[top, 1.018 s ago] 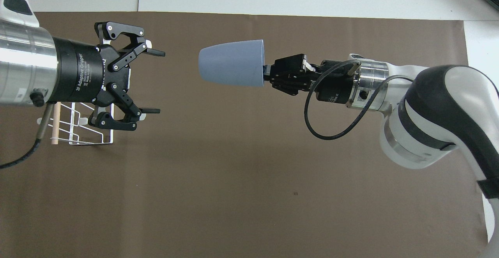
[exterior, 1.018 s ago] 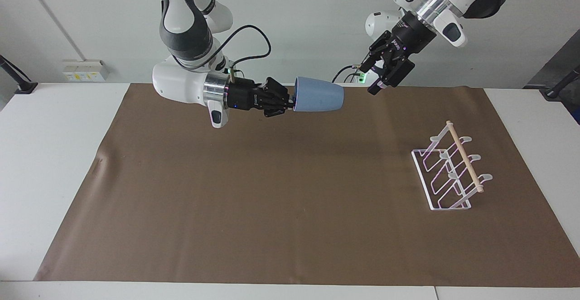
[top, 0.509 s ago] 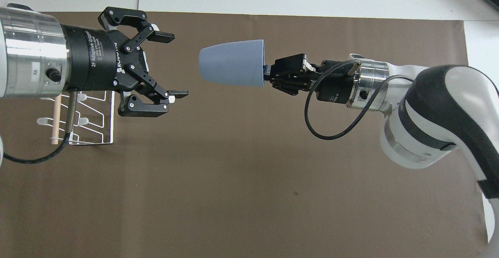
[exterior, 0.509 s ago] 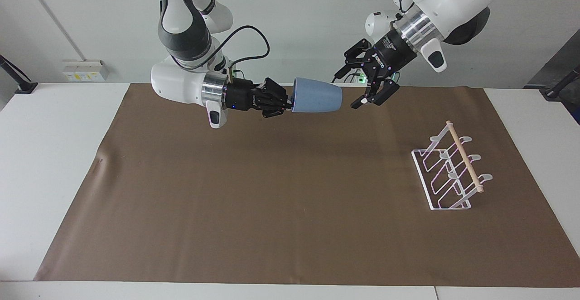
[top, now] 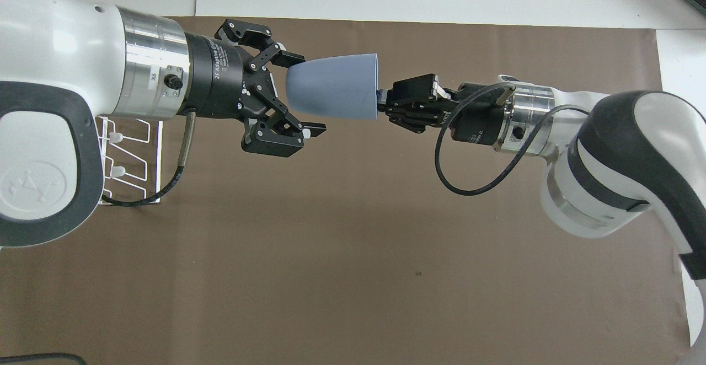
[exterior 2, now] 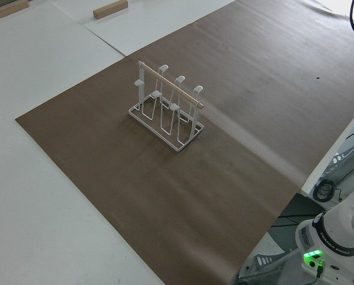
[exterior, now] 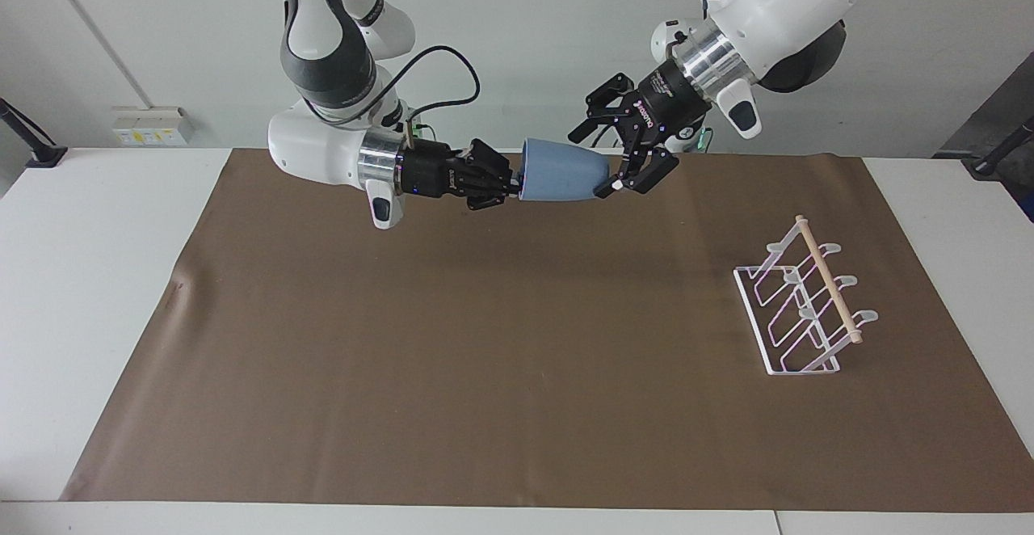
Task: Hang cup on cup holder
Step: 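Hold the cup out with the right gripper while the left gripper approaches, then close the left gripper on the cup's base beside the right gripper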
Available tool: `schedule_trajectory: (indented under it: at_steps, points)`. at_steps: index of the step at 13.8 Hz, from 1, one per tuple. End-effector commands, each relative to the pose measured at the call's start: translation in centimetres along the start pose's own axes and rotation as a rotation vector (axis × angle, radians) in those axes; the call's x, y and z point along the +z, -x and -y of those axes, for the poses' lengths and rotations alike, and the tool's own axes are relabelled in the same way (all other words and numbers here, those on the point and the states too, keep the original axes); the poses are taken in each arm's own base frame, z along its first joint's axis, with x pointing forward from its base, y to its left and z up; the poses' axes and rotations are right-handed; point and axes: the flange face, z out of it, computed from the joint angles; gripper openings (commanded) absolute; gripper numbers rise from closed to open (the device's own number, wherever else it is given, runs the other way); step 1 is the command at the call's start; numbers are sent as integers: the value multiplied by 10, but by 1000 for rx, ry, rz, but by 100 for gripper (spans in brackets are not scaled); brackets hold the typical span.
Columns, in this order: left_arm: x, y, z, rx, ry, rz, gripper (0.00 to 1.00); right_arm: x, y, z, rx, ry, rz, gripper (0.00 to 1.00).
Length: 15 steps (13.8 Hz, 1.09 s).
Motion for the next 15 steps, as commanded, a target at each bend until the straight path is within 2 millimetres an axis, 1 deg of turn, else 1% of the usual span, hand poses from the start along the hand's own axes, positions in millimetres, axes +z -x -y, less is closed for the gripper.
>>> schedule_trajectory:
  at_steps: [1, 6, 9, 11, 15]
  points:
    - [11, 16, 12, 21, -13, -1, 100, -1, -1, 0, -24, -14, -29, 0]
    - [14, 19, 15, 30, 8, -1, 100, -1, -1, 0, -24, -14, -30, 0]
    - [17, 17, 15, 30, 22, 2, 100, -1, -1, 0, -24, -14, -30, 0]
    - [25, 18, 19, 39, 33, -4, 100, -1, -1, 0, -24, -14, -30, 0]
    - [25, 15, 17, 38, 42, -14, 100, -1, -1, 1, -24, -15, -29, 0]
